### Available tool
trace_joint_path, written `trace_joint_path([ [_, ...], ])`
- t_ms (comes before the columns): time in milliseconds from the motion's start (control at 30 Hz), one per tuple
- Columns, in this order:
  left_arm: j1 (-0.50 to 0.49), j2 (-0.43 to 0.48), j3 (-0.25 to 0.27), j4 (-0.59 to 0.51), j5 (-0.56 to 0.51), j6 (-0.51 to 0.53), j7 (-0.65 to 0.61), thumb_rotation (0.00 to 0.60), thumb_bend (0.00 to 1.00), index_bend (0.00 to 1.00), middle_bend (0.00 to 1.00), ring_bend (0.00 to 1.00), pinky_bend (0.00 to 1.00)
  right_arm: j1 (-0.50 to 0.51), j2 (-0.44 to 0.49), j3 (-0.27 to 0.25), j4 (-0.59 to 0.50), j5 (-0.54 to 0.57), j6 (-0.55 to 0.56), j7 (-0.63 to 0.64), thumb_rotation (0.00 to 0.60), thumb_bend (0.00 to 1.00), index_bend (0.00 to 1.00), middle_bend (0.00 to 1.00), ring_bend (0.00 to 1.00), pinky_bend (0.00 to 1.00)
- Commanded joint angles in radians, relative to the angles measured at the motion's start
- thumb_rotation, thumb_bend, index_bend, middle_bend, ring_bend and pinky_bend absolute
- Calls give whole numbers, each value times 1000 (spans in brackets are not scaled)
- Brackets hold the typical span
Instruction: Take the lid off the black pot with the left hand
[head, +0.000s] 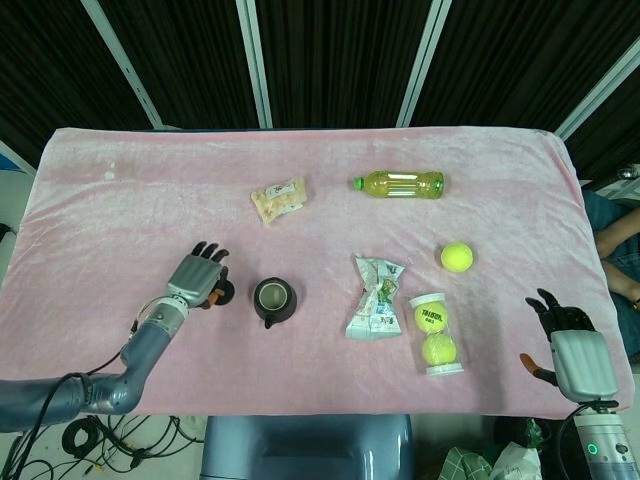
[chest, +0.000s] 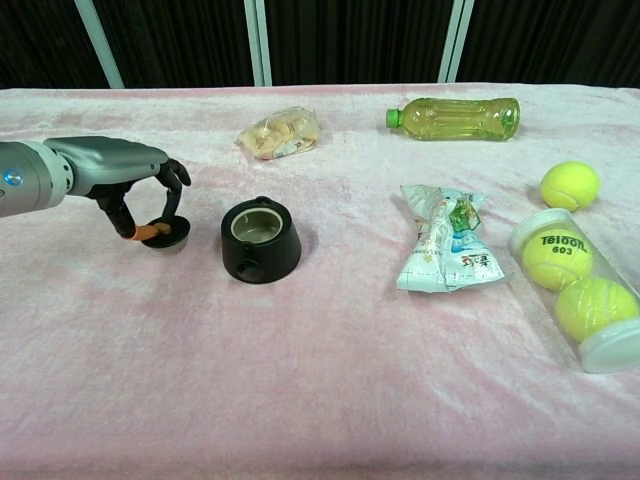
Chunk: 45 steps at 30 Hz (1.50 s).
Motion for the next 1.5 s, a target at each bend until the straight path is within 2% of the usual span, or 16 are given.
trace_joint_path([
  [33, -7, -25, 4, 24, -2, -5, 23, 600, 472, 539, 111, 0, 0, 0, 0, 1, 1, 3, -1, 1, 600, 108, 193, 99, 273, 216],
  [133, -10, -41, 0, 33, -5, 1, 38, 600, 393, 439, 91, 0, 0, 1, 1, 3, 1, 8, -3, 3, 600, 109, 193, 99, 273, 216],
  [200, -11, -43, 3, 33, -12, 8, 55, 600, 318, 283, 63, 0, 0, 1, 1, 3, 0, 7, -4, 3, 600, 109, 193, 99, 273, 216],
  [267, -13, -40, 9, 28, -27, 11, 78, 600, 242, 171, 41, 0, 0, 1, 2, 2, -1, 7, -4, 5, 600, 108, 193, 99, 273, 216],
  [400, -18, -24, 11, -2, -60, 13, 106, 600, 149, 45, 23, 0, 0, 2, 0, 2, 0, 4, -3, 6, 600, 108, 193, 99, 273, 215],
  [567, -22, 28, -20, -76, -78, 20, 89, 600, 147, 16, 8, 0, 0, 1, -1, 2, 1, 5, -2, 3, 600, 108, 193, 99, 273, 216],
  [700, -16, 94, -55, -151, -56, 44, 54, 600, 147, 47, 7, 0, 0, 2, -2, 3, 1, 6, -3, 2, 600, 108, 193, 99, 273, 216],
  [800, 4, 166, -77, -219, -8, 103, 29, 600, 147, 74, 17, 0, 0, 1, -2, 3, 1, 7, -2, 0, 600, 107, 193, 99, 273, 216],
  [933, 51, 265, -77, -325, 50, 195, 12, 600, 147, 113, 29, 0, 0, 1, -2, 2, 0, 9, -3, -2, 600, 108, 193, 99, 273, 216],
  [1033, 112, 347, -52, -421, 104, 272, -10, 600, 147, 133, 31, 0, 0, 1, -2, 2, 1, 8, -3, -5, 600, 108, 193, 99, 273, 216],
  [1133, 179, 415, -5, -498, 157, 341, -26, 600, 147, 139, 29, 0, 0, 0, -2, 2, 0, 9, -2, -7, 600, 108, 193, 99, 273, 216],
  [1167, 238, 460, 33, -550, 203, 394, -55, 600, 147, 141, 28, 0, 0, 0, -2, 2, 1, 10, -1, -8, 600, 108, 193, 99, 273, 216],
  [1233, 311, 507, 84, -586, 295, 451, -103, 600, 147, 142, 29, 0, 0, 0, -3, 2, 1, 10, -1, -10, 600, 108, 193, 99, 273, 215],
  [1333, 423, 551, 158, -586, 438, 538, -182, 600, 147, 144, 30, 0, 0, 0, -4, 2, 2, 11, -1, -13, 600, 108, 193, 99, 273, 216],
  [1500, 544, 572, 237, -536, 598, 631, -292, 600, 147, 157, 31, 0, 0, 0, -6, 2, 2, 9, 0, -15, 600, 108, 193, 99, 273, 215],
])
